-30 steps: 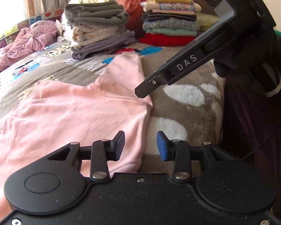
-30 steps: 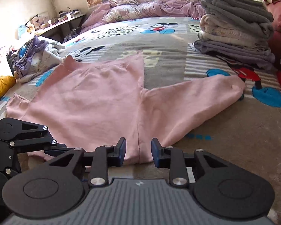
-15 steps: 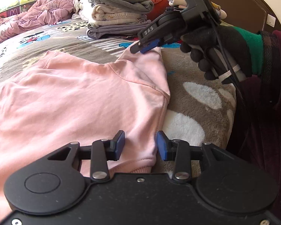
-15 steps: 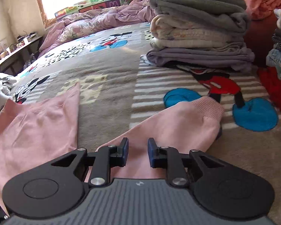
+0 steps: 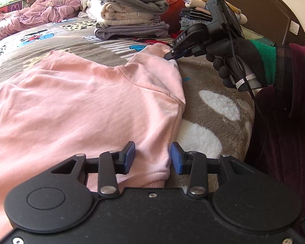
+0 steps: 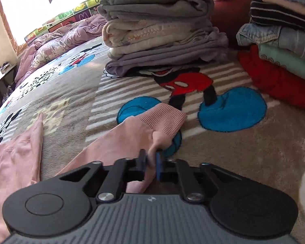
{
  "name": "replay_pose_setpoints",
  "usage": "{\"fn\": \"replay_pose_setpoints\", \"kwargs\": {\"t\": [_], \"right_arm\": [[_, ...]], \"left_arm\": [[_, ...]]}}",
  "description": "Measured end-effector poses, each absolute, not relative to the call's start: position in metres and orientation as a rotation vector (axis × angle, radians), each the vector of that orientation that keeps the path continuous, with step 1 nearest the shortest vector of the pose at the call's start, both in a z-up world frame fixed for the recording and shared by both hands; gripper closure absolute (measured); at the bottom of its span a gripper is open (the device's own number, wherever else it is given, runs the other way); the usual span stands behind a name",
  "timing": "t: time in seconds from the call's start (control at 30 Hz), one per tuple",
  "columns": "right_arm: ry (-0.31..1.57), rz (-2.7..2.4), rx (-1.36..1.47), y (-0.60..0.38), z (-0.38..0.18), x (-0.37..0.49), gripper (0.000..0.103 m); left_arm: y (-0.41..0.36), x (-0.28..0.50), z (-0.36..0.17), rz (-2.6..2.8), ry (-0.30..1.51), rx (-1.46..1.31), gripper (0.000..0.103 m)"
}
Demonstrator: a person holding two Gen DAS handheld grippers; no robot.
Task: Fold clothes
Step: 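Release the sleeve and grasp the cuff again with the right gripper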
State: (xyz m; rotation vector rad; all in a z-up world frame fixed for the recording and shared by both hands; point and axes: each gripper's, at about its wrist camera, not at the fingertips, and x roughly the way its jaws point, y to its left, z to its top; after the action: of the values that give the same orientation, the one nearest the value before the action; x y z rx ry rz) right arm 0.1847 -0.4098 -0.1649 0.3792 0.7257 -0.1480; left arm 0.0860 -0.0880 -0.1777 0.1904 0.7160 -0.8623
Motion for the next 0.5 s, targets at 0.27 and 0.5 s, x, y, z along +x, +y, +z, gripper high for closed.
{"fn": "replay_pose_setpoints", "kwargs": {"t": [0.27,0.5], "right_arm": [[0.658,-0.218,0.329,-0.417,-0.148,0.168,0.089],[0.656,-0.259,0.393,-0.423,-0.149,0.188,0.044]], "left_arm": [[-0.086,0.085,-0.178,-0.864,0.716,0.190,0.065],[-0.086,0.084,-0.178,-0.861,0.714,0.195,0.064]]}}
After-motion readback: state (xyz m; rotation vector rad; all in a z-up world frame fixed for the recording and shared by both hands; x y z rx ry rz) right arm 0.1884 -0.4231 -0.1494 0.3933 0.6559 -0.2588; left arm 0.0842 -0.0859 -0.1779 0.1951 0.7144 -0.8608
